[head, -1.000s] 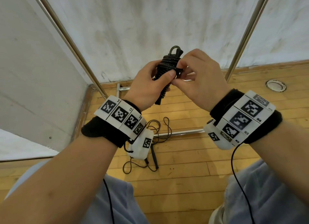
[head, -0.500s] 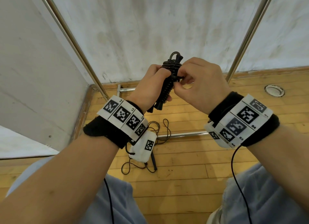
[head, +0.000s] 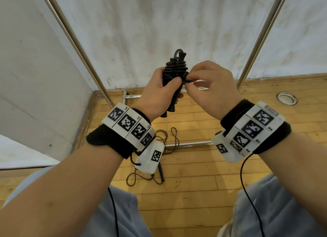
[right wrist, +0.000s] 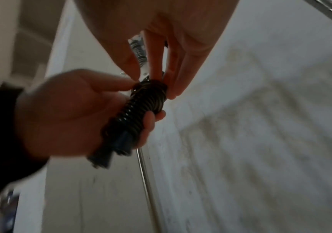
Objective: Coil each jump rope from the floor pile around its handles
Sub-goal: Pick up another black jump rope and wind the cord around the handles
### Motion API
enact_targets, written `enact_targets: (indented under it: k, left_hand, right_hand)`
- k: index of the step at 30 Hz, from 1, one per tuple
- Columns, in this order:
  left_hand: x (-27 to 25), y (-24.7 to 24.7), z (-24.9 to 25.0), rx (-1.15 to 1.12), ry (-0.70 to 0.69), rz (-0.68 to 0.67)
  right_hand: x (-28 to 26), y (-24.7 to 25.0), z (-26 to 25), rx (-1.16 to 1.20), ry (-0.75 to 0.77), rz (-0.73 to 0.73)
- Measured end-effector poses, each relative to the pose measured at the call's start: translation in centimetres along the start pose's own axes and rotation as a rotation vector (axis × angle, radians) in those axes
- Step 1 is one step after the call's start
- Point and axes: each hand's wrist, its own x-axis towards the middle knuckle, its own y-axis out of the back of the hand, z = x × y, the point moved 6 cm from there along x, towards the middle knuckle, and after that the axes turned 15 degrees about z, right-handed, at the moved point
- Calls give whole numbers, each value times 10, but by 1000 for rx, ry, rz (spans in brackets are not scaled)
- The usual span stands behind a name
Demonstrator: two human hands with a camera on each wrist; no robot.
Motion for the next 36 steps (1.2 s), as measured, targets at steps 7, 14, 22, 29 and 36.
enact_targets:
  k: [7,14,22,29,36]
  left_hand:
    - [-3,-1,-1,175,-165,73]
    - [-5,0,0,144,-160,147]
    - [-2,9,4,65,-174,241]
    - [-3,3,0,22,-120,168]
    - [7,6,-17,193,-132,131]
  right_hand:
    - [-3,-5,16,54,-413,33]
    - [-6,-11,34,365,-744,27]
    - [-11,-20,33,433,-772,-51]
    - [-3,-12,48,477,-872,12]
    - [-15,-30,39,462,-822,-60]
